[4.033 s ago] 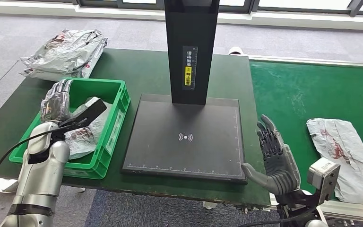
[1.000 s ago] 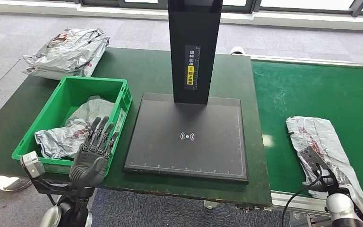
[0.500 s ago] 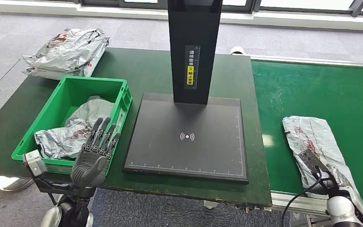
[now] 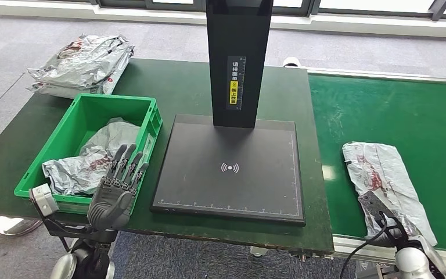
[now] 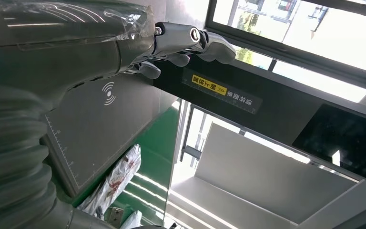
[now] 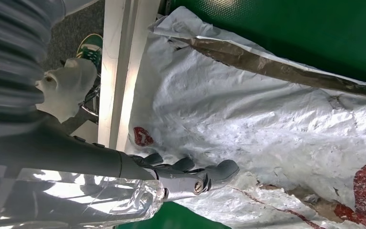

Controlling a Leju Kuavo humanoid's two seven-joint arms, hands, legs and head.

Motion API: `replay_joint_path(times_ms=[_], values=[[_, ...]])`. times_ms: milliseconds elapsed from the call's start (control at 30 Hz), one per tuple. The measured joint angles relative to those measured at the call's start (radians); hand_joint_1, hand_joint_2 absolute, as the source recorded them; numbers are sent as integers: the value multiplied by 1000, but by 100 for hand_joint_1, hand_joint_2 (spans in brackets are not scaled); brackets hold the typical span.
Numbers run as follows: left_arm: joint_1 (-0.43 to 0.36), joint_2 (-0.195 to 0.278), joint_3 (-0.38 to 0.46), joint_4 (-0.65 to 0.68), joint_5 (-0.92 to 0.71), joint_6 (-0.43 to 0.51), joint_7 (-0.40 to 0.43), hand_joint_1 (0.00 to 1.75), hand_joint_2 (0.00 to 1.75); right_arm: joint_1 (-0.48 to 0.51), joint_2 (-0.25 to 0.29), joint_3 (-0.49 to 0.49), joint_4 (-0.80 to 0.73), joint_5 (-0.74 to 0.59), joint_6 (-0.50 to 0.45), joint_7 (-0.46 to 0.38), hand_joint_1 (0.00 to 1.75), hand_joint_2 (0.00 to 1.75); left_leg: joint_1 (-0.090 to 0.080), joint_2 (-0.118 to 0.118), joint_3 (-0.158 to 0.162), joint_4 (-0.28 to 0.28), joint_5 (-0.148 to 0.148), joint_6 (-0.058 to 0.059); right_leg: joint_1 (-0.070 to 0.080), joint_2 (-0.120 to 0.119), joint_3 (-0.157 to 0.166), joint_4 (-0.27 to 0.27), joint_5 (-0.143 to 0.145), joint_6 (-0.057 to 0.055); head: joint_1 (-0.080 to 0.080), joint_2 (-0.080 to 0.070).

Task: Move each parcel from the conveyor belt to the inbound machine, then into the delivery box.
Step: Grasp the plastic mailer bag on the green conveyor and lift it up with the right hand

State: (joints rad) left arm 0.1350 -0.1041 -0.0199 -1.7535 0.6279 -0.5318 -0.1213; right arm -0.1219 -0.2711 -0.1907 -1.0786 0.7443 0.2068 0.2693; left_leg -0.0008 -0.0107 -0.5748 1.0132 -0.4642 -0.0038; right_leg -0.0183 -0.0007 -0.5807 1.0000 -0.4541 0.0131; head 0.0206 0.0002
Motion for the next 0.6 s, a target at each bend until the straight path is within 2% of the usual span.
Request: replay_joint_path(times_ms=[367, 400, 500, 533, 600], values=[[0, 0, 0, 1, 0, 9, -8, 0, 175, 0, 7, 0, 0, 15, 24, 0, 0, 175, 0, 0, 0, 0, 0, 0, 0, 0, 0, 0, 0, 0, 0, 0], [0, 1, 0, 2, 0, 12, -9, 0, 175, 0, 8, 0, 0, 17, 24, 0, 18, 175, 0, 0, 0, 0, 0, 0, 0, 0, 0, 0, 0, 0, 0, 0], [1, 1, 0, 3, -1, 18, -9, 0, 175, -1, 12, 0, 0, 23, 22, 0, 149, 175, 0, 0, 0, 0, 0, 0, 0, 0, 0, 0, 0, 0, 0, 0], [1, 1, 0, 3, -2, 19, -9, 0, 175, -1, 13, 0, 0, 26, 22, 0, 175, 175, 0, 0, 0, 0, 0, 0, 0, 0, 0, 0, 0, 0, 0, 0], [1, 1, 0, 3, -2, 20, -8, 0, 175, -1, 16, 0, 0, 32, 21, -1, 175, 175, 0, 0, 0, 0, 0, 0, 0, 0, 0, 0, 0, 0, 0, 0]])
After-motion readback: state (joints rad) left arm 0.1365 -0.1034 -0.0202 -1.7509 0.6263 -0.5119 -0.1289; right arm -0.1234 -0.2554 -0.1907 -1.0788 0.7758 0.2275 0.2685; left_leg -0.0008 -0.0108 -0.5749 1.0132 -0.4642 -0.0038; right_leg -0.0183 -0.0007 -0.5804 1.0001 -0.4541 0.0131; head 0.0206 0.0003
